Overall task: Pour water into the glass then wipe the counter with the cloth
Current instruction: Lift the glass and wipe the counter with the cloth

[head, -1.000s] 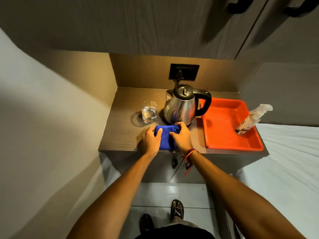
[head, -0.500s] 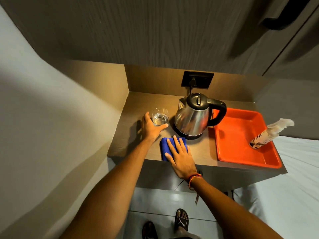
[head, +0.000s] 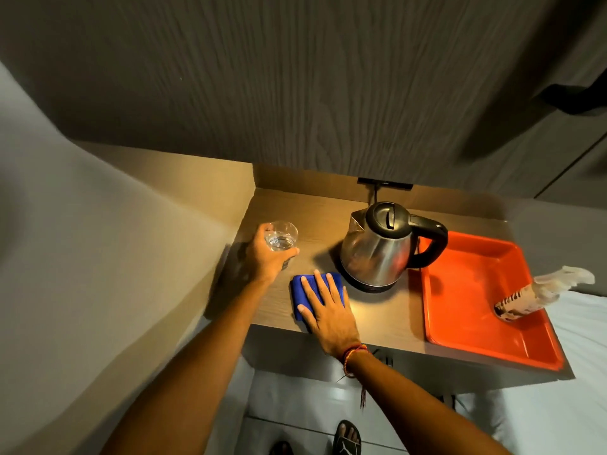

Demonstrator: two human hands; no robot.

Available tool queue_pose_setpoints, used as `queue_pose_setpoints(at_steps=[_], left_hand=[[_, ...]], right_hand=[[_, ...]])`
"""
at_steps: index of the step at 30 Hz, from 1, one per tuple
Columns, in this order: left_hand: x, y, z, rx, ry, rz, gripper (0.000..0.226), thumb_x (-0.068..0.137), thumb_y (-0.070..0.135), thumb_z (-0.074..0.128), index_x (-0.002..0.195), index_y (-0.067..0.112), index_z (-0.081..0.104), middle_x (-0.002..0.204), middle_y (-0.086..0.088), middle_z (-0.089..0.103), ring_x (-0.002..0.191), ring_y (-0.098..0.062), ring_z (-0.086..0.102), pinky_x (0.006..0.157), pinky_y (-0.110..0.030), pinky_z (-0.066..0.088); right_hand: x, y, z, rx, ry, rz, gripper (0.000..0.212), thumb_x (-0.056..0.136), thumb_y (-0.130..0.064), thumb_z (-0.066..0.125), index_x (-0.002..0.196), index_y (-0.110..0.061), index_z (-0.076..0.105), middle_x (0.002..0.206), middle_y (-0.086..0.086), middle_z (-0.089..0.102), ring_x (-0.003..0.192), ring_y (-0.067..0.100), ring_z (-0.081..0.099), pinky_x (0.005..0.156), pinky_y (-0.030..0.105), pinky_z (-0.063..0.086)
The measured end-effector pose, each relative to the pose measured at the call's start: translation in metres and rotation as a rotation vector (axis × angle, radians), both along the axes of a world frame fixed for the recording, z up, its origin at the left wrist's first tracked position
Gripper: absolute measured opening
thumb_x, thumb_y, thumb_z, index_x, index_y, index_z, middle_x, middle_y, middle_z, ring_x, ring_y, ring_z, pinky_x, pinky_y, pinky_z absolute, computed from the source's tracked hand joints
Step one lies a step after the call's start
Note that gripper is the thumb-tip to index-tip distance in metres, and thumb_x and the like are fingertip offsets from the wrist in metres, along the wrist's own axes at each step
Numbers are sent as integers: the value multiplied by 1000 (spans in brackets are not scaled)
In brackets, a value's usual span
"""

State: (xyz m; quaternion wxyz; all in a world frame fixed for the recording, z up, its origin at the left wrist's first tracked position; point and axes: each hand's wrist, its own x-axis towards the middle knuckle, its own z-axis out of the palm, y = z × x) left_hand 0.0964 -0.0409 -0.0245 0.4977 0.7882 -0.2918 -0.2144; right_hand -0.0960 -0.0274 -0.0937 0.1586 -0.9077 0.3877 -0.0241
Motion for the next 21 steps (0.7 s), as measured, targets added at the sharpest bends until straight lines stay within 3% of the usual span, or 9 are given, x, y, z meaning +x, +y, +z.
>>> queue_pose_setpoints(at_steps=[2,3,7,10,14,17,21], left_hand=[[12,9,7,-12,-46,32,84,60,16,96,133,14,55,127,-9,66,107,-15,59,67,-5,44],[16,13,10,-14,-74,40,84,60,17,96,133,14,55,126,-9,67,105,-14,58,67,-5,43],[28,32,23,-4,-171,50,83,57,21,98,129,13,57,124,-9,68,104,-17,61,78,-21,48],[33,49,29,-8,-193,35,85,58,24,97,131,14,55,126,-8,66,103,-13,57,76,-15,48],[40,69,33,-11,-182,39,87,58,26,96,133,17,54,123,1,62,105,-12,56,70,-6,43],[43,78,34,-16,-189,37,87,57,26,97,133,18,55,116,10,57,104,-11,55,67,-5,41],[42,81,35,-21,-182,8,86,58,21,97,133,13,54,118,2,61,104,-12,57,72,-6,42]], right_hand=[[11,-13,4,27,15,23,70,98,-65,7,159,-34,-2,169,0,-4,156,25,-6,126,53,5],[17,-21,6,46,16,21,69,99,-64,12,159,-34,-3,169,0,-6,156,25,-6,126,54,7],[44,-55,16,168,-1,-22,67,103,-56,24,159,-32,-5,168,-2,-14,155,25,-12,124,53,18],[64,-79,27,211,13,-29,66,105,-50,23,160,-26,-4,167,1,-16,155,27,-16,125,55,8],[81,-86,34,118,80,-12,64,106,-51,17,160,-24,-2,168,3,-10,155,30,-12,125,53,-2],[83,-80,33,116,69,-4,64,106,-51,19,160,-24,-2,168,3,-9,155,32,-12,125,54,2],[88,-45,30,73,57,94,67,103,-57,20,160,-27,1,169,1,-4,156,28,-4,126,54,8]])
